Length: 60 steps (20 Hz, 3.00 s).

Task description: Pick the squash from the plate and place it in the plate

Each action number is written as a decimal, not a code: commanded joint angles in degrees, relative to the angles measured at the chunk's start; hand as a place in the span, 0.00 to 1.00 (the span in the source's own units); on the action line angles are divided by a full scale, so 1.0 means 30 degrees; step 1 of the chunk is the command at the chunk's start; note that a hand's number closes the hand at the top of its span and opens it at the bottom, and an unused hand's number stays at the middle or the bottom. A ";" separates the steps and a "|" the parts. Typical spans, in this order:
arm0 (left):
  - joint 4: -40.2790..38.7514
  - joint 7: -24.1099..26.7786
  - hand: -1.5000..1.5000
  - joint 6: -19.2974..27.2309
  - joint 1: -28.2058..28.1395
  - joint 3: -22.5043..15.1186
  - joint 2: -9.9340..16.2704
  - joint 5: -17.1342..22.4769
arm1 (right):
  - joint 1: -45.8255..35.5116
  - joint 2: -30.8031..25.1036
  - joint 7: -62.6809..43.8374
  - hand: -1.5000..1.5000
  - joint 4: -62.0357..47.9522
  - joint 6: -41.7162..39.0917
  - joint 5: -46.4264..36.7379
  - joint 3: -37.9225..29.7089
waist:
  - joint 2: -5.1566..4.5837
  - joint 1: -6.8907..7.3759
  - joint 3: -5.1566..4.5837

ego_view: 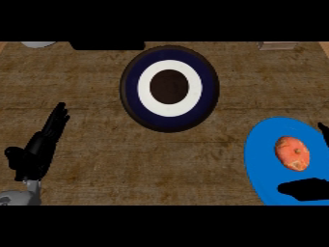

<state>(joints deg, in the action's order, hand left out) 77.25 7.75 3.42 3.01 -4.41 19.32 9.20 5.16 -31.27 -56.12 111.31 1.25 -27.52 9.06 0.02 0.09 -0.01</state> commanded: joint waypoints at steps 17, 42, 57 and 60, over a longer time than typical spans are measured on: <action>-0.0166 0.0058 0.50 -0.1372 -0.0199 0.1590 -0.1302 -0.1535 | -0.1239 0.2623 0.5188 1.00 -0.6929 -0.1914 -0.1505 -0.2610 | -0.0002 -0.0033 0.0007; -0.0030 0.0284 0.50 -0.2002 -0.0499 0.2251 -0.1691 -0.2341 | 0.1192 0.3763 1.6735 1.00 -0.5694 0.3979 -0.3355 -0.2550 | 0.0022 -0.0115 0.0004; 0.1634 -0.0487 0.50 -0.1857 -0.1547 0.2135 -0.2294 -0.2803 | 0.1605 0.4462 1.4532 1.00 0.3488 0.4084 -0.5102 -0.3548 | 0.0027 -0.0011 0.0002; 0.0532 -0.0292 0.50 -0.2230 -0.0415 0.2836 -0.2030 -0.2547 | -0.0871 0.5441 1.3566 1.00 0.2640 0.3581 -0.6086 -0.2400 | -0.0005 0.0034 -0.0001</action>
<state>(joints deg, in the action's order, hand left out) 78.67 6.58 -2.72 1.98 3.32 13.20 1.54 8.63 -16.44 -13.00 119.71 14.01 -44.65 1.24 0.08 -0.10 -0.04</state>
